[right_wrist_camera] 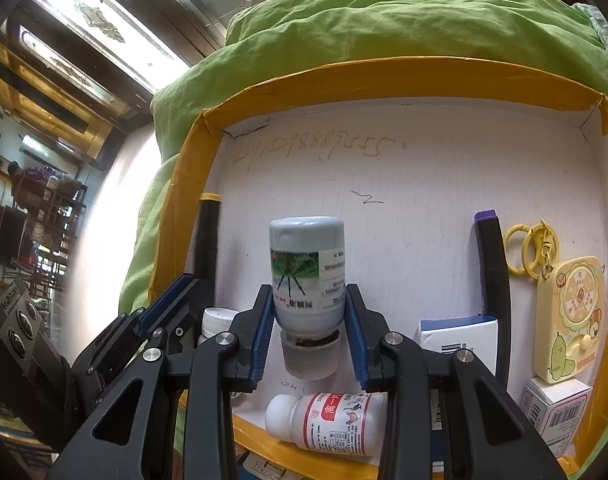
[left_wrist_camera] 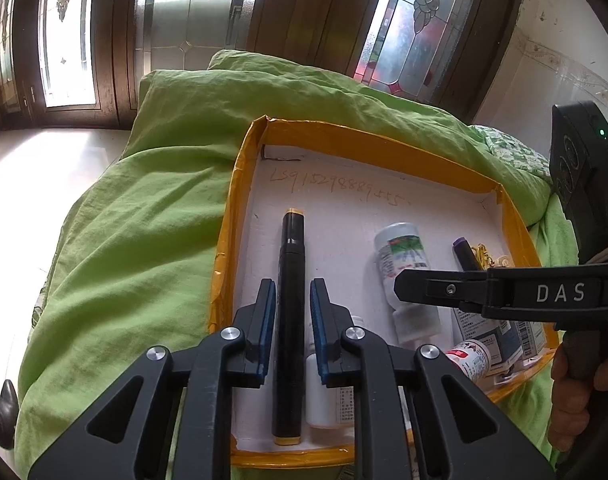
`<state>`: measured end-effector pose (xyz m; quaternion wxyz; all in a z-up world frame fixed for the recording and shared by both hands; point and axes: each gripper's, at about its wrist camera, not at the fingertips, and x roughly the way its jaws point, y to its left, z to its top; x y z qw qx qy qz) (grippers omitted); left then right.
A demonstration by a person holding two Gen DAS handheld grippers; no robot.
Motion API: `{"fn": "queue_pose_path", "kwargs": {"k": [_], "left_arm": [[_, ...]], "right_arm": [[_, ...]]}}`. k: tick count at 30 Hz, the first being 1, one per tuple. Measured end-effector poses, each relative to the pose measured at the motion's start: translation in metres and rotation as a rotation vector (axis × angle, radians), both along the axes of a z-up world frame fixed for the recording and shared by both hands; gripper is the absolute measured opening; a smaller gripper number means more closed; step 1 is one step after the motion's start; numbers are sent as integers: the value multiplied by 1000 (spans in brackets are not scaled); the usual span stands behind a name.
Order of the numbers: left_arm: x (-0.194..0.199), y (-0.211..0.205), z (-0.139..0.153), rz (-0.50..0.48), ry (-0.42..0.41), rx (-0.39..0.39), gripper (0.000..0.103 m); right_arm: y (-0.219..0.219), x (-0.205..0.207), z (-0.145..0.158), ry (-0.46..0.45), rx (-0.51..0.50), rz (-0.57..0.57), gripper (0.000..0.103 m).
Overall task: Organize rigid objects
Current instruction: 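Lower the marker into the tray and open the left gripper while the right releases the bottle there, then grasp the pink-and-white tube with the left gripper while the right grasps the yellow round tin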
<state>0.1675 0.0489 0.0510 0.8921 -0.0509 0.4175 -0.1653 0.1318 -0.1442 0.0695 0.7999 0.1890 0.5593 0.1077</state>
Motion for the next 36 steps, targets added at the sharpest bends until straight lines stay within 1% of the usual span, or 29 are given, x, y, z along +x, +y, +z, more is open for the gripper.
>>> {"fn": "queue_pose_path", "kwargs": {"k": [2,4,6,8,10,12,15,16,18,21,24,26,28,30,32,36], "left_arm": [[-2,2,4,6,-10,-13,34],[-6,4,11,-3,-13,-62,53],[-12,6,20,19,-35,-72,68],[-20,11,32,18,-58,-93,68],[-30,18,42,22,-65,-113,69],[-41,24,50,27,-73,-129,70],[-58,31,58,36,-79,-129,71],[-65,32,59,33,-76,-124,71],[-83,34,54,17,-62,-98,71],[-111,33,34,-12,-16,-5,71],[-125,29,13,-35,47,61,71],[-127,27,13,-31,37,87,71],[-125,31,16,-16,26,64,71],[-121,36,12,11,37,52,71],[-119,42,7,39,56,55,71],[-116,52,3,66,68,24,71]], "right_arm": [[-6,-4,3,-2,11,-20,44],[-16,-10,8,-21,42,-34,45],[-25,-21,14,-52,85,-33,45],[-34,-38,21,-87,123,-31,50],[-43,-59,26,-111,141,-37,54],[-51,-81,28,-120,145,-39,55],[-61,-113,26,-115,154,-41,56],[-66,-124,26,-138,163,-48,58],[-69,-144,23,-141,166,-78,59],[-70,-167,18,-150,216,-108,59],[-52,-173,19,-157,207,-57,59],[-35,-173,21,-167,177,-21,59],[-19,-173,21,-175,141,11,59],[1,-170,16,-174,93,64,59],[20,-176,13,-186,23,127,57],[54,-174,6,-217,-138,218,54]]}}
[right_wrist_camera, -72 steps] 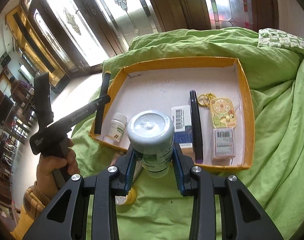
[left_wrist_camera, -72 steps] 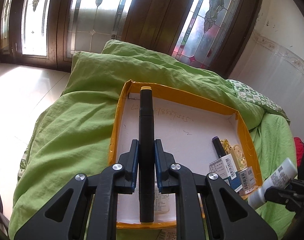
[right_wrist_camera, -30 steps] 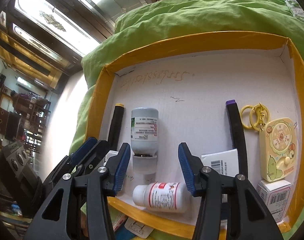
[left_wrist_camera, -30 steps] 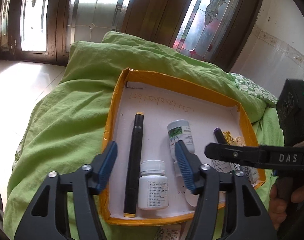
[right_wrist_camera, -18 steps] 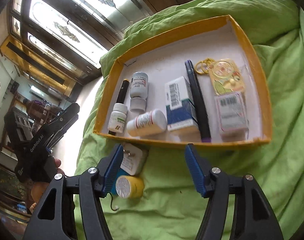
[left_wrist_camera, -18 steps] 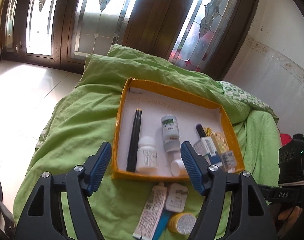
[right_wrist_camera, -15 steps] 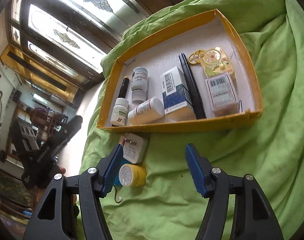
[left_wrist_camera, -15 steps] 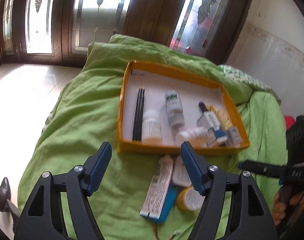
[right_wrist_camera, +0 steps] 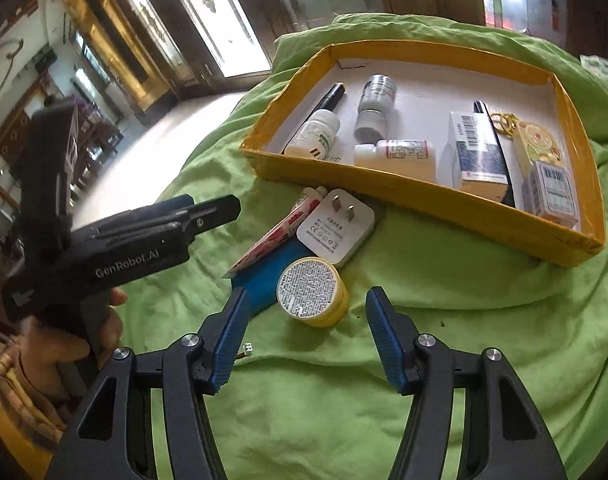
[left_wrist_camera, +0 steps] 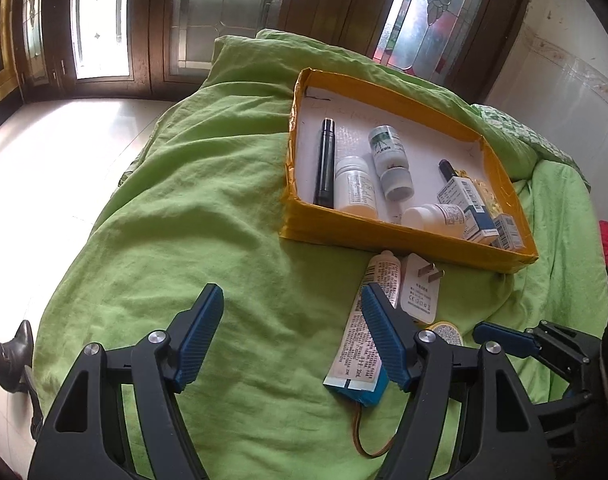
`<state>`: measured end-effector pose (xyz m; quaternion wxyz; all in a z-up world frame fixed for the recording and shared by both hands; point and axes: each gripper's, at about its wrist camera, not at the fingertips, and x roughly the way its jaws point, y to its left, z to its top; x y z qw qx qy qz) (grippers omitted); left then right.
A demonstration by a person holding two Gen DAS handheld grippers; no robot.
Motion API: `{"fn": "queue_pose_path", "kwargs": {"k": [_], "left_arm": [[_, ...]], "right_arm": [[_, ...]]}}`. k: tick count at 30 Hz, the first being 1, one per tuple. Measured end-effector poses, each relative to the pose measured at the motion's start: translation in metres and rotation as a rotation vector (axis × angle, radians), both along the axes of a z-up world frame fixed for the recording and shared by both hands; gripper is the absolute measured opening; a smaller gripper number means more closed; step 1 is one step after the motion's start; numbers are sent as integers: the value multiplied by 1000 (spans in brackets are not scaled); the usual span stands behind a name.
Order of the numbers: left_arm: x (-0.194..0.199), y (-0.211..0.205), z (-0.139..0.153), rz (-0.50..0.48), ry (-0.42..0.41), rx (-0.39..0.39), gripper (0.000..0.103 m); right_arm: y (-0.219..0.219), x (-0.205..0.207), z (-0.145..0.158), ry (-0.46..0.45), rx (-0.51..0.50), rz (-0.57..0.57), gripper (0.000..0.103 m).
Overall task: Organize rigid objects
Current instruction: 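Grasp the pink-and-white tube with the left gripper while the right grasps the yellow round tin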
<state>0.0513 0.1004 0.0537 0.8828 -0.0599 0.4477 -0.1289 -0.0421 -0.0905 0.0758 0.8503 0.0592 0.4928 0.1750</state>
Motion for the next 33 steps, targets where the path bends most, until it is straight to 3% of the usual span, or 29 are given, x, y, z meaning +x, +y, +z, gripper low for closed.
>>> {"fn": "queue_pose_path", "kwargs": {"k": [3,5,9,11,13,14,19,23,33], "left_arm": [[0,0,-1,-11,-3,-20,71],[0,-7,-2,-39,-7,-20,71],[-9,-38,1,-162,-36,4,67],[-11,-55,-3,-225,-31,55,56],[-6,-65,-17,-251,25,98,25],[-3,-67,-22,-245,33,121,25],[5,-61,-21,-217,37,62,19],[1,-62,-19,-222,28,65,17],[0,-49,-9,-194,21,-28,10]], "right_arm": [[8,6,-14,22,-82,-7,49],[9,10,-24,58,-82,-8,37],[-10,6,-15,53,-41,-47,36],[-29,1,-3,52,-13,-77,36],[-47,-5,4,55,19,-101,36],[-55,-9,8,54,26,-107,36],[-69,-25,12,53,65,-119,36],[-58,-20,4,76,67,-110,36],[-52,-19,0,79,53,-115,36]]}}
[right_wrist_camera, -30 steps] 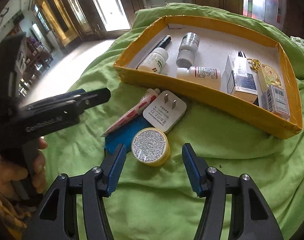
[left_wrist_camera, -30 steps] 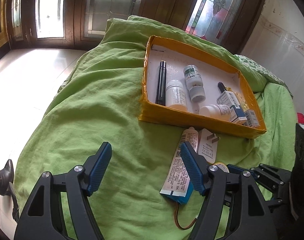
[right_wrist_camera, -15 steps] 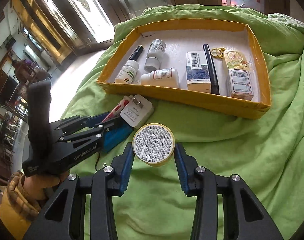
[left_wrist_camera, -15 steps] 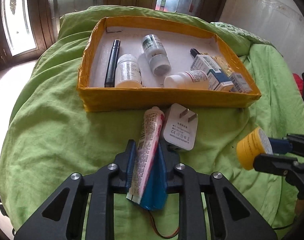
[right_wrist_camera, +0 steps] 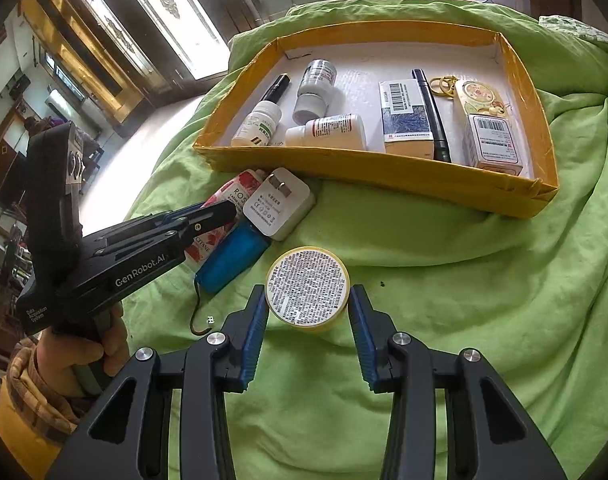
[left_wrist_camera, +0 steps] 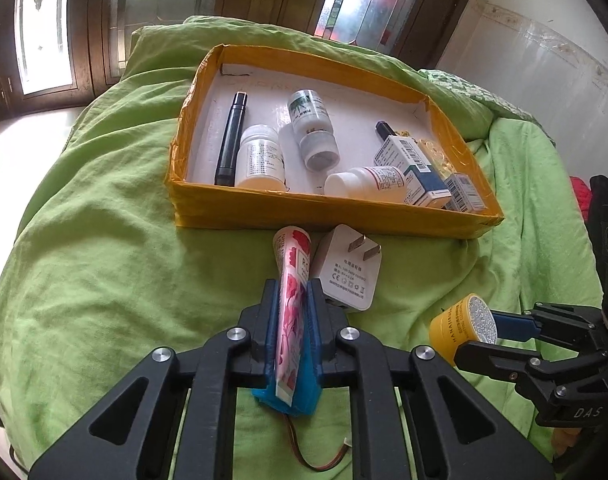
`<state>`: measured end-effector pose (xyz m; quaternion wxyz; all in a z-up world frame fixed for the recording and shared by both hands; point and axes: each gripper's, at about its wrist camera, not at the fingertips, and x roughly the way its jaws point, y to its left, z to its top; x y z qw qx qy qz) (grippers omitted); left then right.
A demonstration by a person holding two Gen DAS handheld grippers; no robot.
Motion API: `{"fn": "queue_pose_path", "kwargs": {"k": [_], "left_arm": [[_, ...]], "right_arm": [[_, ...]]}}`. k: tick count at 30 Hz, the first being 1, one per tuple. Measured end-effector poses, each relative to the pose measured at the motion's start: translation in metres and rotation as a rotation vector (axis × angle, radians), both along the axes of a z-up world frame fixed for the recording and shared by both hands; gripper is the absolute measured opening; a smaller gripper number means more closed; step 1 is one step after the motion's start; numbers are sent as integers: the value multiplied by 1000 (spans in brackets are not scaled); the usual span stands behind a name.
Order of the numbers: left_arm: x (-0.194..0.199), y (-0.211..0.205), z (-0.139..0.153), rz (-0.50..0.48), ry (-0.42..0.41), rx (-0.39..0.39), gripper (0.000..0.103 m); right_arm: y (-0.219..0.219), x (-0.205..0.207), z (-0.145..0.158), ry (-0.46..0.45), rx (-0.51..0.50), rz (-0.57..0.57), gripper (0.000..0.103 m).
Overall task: Organize rigid objects
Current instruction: 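Grasp the pink-and-white tube with the left gripper while the right grasps the yellow round tin, then lift the tube with the left gripper while the right lifts the yellow tin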
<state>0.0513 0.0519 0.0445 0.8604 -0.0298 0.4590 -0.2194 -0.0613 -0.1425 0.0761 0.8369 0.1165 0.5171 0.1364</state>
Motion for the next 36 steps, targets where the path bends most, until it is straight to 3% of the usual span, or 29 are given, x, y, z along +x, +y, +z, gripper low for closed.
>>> {"fn": "queue_pose_path", "kwargs": {"k": [19,36], "left_arm": [[11,-13,-12,-13,15,28,10],[-4,-18,8,-22,-95,82,10]], "right_arm": [[-5,1,-2,6,14,-28,36],[-7,0,-3,1,6,-42,36]]}}
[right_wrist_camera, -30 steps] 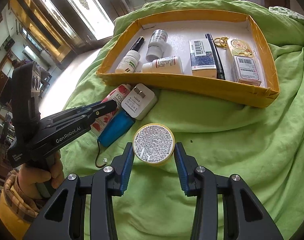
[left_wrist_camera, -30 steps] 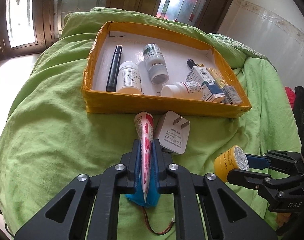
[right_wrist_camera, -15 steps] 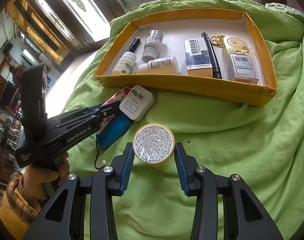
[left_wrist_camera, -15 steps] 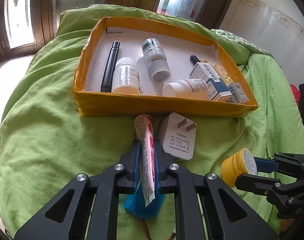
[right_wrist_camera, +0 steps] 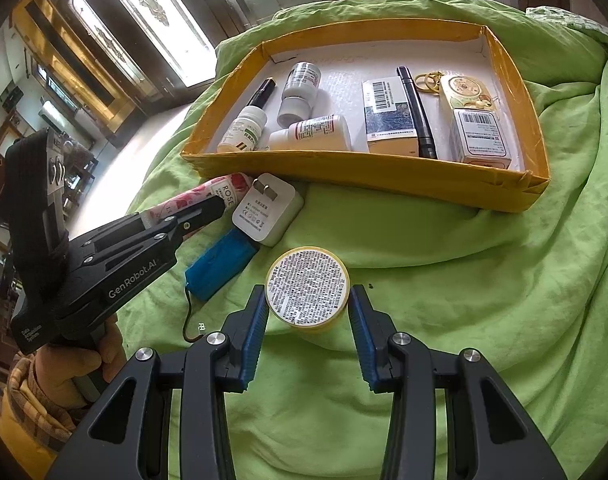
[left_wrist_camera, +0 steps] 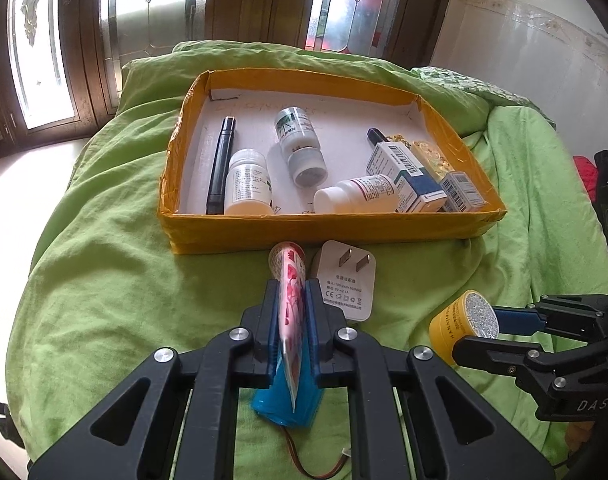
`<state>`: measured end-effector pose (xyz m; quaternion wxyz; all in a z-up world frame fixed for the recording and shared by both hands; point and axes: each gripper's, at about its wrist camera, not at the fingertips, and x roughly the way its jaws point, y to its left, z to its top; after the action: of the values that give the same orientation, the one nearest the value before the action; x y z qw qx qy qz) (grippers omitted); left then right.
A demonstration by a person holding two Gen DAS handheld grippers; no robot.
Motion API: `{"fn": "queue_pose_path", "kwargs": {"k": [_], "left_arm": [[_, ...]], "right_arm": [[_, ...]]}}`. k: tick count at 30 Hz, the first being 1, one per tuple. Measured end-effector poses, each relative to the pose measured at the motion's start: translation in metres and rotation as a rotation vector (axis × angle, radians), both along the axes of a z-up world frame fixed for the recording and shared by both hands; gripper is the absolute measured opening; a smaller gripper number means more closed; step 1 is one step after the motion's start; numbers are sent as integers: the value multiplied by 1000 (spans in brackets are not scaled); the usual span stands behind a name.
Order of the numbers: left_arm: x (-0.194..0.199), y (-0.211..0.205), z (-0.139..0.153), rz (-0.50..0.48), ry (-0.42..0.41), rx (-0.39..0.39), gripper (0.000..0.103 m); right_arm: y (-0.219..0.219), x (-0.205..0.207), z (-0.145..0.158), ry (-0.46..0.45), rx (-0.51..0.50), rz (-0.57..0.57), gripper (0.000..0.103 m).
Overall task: Organize rigid objects
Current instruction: 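Lift the tube with the left gripper while the right lifts the yellow tin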
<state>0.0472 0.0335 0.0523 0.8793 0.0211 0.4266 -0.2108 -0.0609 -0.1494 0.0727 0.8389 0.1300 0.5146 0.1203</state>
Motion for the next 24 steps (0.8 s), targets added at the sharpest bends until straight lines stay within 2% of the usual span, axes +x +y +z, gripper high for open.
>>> {"fn": "queue_pose_path", "kwargs": {"k": [12,24], "left_arm": [[-3,1,4,17,-28,31,10],[-3,19,18,62,-50,-51,10]], "right_arm": [[0,1,-2,3,-7,-6,36],[-2,-4,2,-3,17,-34,36]]}}
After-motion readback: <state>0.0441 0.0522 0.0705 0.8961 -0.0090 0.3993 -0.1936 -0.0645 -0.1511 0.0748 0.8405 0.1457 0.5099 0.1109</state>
